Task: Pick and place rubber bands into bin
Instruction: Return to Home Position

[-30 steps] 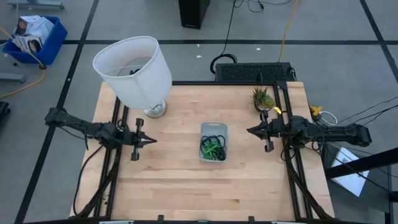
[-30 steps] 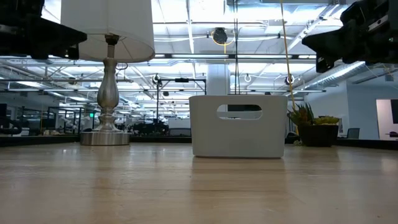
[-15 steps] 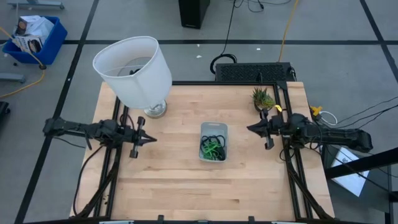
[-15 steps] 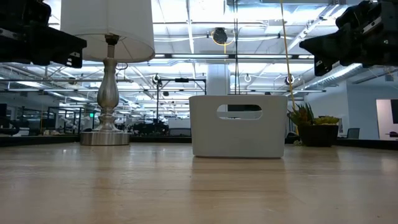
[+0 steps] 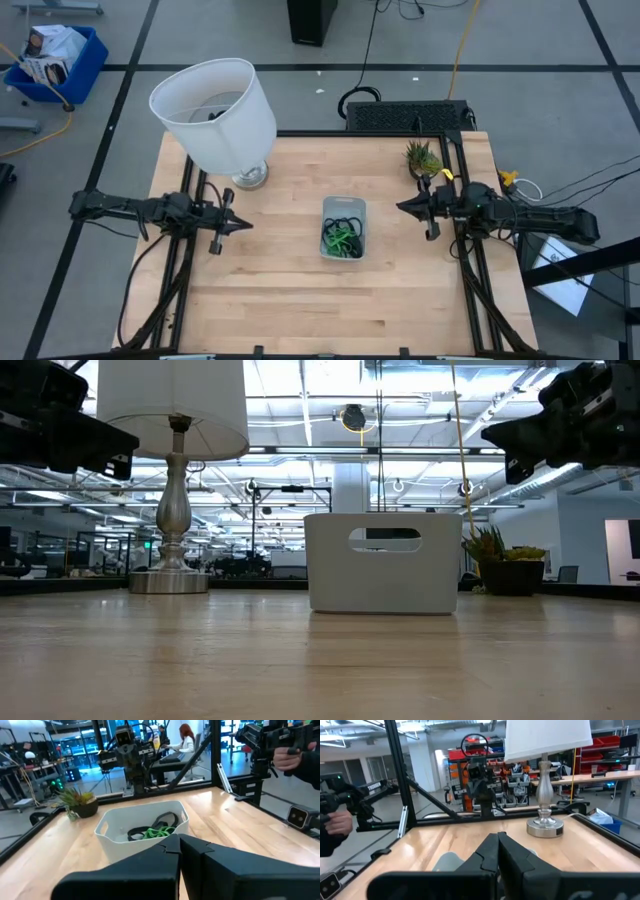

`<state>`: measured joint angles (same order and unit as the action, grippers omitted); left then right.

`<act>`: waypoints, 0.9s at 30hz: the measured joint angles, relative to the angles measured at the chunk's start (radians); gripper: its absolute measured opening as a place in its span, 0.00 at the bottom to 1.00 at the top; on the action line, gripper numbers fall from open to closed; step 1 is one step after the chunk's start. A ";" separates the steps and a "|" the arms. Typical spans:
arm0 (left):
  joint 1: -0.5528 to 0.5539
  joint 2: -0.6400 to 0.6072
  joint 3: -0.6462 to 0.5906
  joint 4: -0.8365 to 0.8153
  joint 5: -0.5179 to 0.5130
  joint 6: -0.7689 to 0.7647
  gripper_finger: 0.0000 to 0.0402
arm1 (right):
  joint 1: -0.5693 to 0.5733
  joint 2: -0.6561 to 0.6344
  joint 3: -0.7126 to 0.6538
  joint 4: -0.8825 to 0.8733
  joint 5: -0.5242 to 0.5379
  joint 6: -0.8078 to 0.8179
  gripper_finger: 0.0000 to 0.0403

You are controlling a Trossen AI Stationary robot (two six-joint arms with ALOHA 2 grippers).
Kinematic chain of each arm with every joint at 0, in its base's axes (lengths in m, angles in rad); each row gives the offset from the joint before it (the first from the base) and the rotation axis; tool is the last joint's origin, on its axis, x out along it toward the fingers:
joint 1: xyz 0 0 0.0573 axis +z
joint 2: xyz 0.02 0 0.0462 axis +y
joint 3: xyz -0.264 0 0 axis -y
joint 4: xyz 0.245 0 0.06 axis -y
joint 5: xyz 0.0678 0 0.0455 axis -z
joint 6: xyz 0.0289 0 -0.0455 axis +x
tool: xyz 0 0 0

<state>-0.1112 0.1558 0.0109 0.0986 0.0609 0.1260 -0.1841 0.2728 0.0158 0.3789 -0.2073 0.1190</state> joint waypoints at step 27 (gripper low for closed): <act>0.000 0.001 0.000 -0.029 -0.062 -0.087 0.01 | 0.000 0.000 -0.001 -0.002 0.000 -0.007 0.00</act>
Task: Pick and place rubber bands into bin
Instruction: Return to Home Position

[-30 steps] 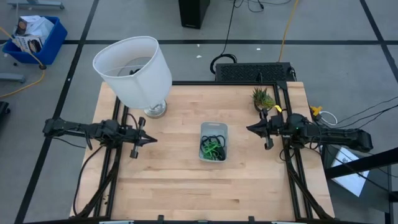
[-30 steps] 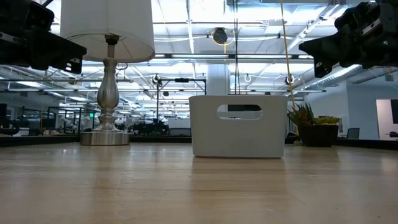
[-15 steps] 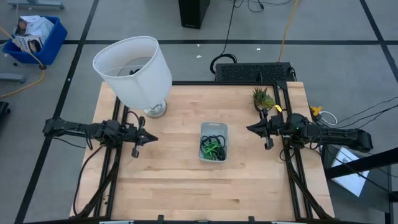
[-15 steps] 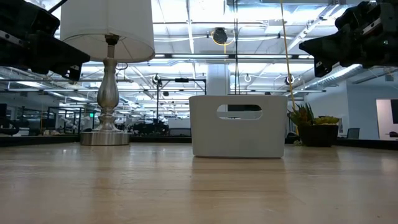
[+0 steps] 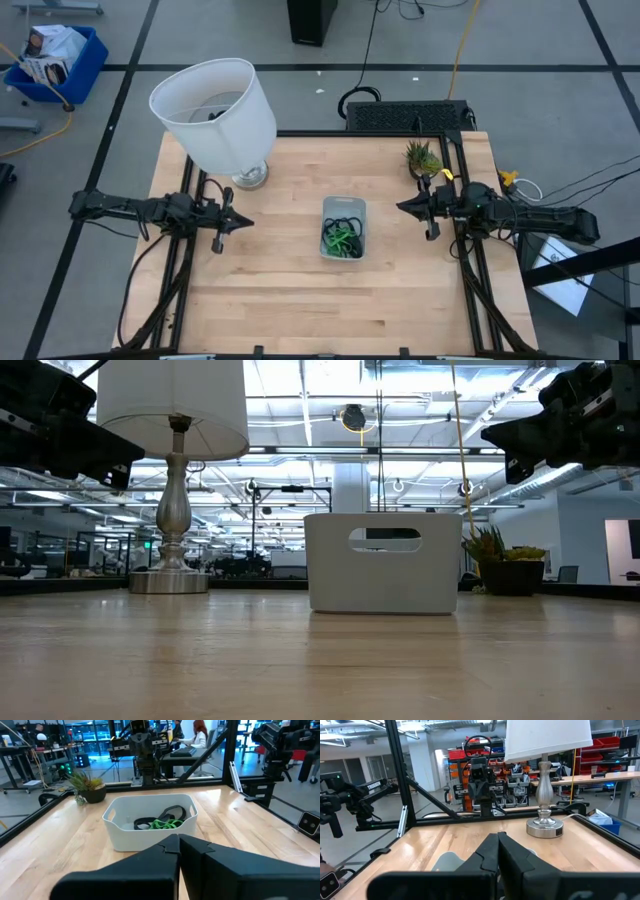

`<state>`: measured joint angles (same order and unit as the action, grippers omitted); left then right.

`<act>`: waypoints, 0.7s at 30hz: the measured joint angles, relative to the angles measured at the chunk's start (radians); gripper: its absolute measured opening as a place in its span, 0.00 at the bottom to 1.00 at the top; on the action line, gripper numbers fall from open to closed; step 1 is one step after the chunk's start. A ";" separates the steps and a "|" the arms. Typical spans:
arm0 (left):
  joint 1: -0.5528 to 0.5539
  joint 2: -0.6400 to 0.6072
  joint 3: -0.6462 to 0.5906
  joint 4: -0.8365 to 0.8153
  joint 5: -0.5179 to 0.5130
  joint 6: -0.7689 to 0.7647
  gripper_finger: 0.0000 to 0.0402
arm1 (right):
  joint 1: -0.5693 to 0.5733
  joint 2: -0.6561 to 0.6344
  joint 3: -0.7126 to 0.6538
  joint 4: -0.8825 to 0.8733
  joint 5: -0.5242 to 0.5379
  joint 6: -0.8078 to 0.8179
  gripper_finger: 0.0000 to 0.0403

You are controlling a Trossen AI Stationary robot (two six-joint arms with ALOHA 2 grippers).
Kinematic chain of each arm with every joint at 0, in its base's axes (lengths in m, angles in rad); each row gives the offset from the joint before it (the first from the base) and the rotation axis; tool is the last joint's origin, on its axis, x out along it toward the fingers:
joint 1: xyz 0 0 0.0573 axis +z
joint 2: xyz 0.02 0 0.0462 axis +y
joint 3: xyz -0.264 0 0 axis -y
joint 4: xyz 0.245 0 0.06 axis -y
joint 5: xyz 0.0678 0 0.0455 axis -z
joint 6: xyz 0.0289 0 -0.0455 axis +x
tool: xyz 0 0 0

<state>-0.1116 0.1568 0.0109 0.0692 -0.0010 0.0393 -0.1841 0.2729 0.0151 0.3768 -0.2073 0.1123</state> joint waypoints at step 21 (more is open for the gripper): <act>0.000 0.000 0.000 0.001 0.000 0.000 0.12 | 0.000 0.000 0.000 0.000 0.000 0.000 0.00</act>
